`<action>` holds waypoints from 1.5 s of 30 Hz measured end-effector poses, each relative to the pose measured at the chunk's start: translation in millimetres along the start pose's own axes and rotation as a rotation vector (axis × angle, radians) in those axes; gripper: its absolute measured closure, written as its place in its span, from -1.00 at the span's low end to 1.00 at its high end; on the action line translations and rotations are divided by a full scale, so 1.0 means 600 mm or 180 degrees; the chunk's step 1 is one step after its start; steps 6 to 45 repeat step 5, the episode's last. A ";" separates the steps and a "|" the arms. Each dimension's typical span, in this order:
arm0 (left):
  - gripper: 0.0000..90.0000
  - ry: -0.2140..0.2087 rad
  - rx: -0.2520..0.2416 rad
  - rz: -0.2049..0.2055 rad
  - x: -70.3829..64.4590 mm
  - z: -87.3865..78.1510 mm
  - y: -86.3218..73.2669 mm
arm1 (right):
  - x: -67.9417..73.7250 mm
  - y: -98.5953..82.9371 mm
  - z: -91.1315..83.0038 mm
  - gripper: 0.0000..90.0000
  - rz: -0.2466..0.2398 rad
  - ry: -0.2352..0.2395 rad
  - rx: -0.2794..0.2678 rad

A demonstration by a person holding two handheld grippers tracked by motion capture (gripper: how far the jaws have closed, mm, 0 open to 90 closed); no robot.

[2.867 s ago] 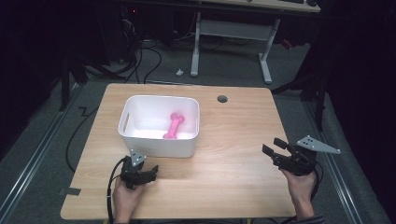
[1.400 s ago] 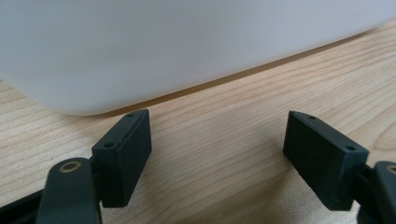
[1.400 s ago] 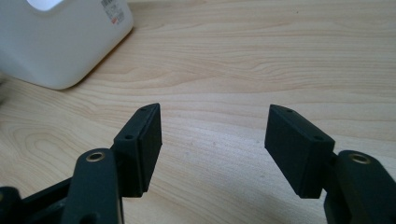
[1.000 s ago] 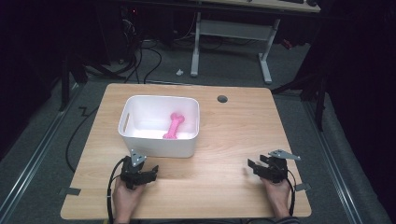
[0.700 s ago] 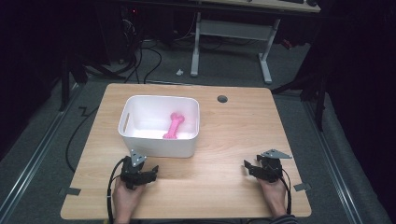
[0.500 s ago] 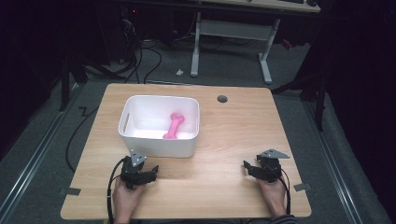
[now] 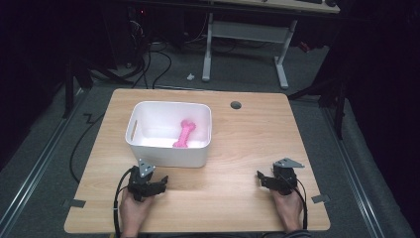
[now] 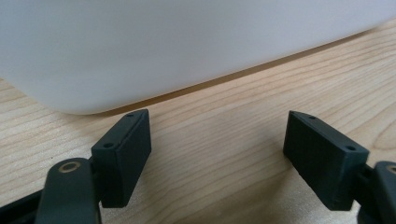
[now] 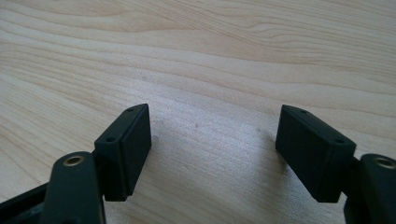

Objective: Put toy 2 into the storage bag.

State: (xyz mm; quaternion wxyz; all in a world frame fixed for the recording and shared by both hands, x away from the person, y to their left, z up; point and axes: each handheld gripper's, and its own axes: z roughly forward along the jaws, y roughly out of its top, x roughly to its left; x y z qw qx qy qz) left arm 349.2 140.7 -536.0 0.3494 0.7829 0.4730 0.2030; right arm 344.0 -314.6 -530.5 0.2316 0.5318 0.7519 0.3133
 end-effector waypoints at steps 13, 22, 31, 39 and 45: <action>-0.47 0.0000 0.0001 0.0000 0.000 0.000 0.000 | 0.000 0.000 0.000 -0.41 0.0012 -0.0012 0.0001; -0.47 0.0000 0.0001 0.0000 0.000 0.000 0.000 | 0.000 0.000 0.000 -0.41 0.0012 -0.0012 0.0001; -0.47 0.0000 0.0001 0.0000 0.000 0.000 0.000 | 0.000 0.000 0.000 -0.41 0.0012 -0.0012 0.0001; -0.47 0.0000 0.0001 0.0000 0.000 0.000 0.000 | 0.000 0.000 0.000 -0.41 0.0012 -0.0012 0.0001; -0.47 0.0000 0.0001 0.0000 0.000 0.000 0.000 | 0.000 0.000 0.000 -0.41 0.0012 -0.0012 0.0001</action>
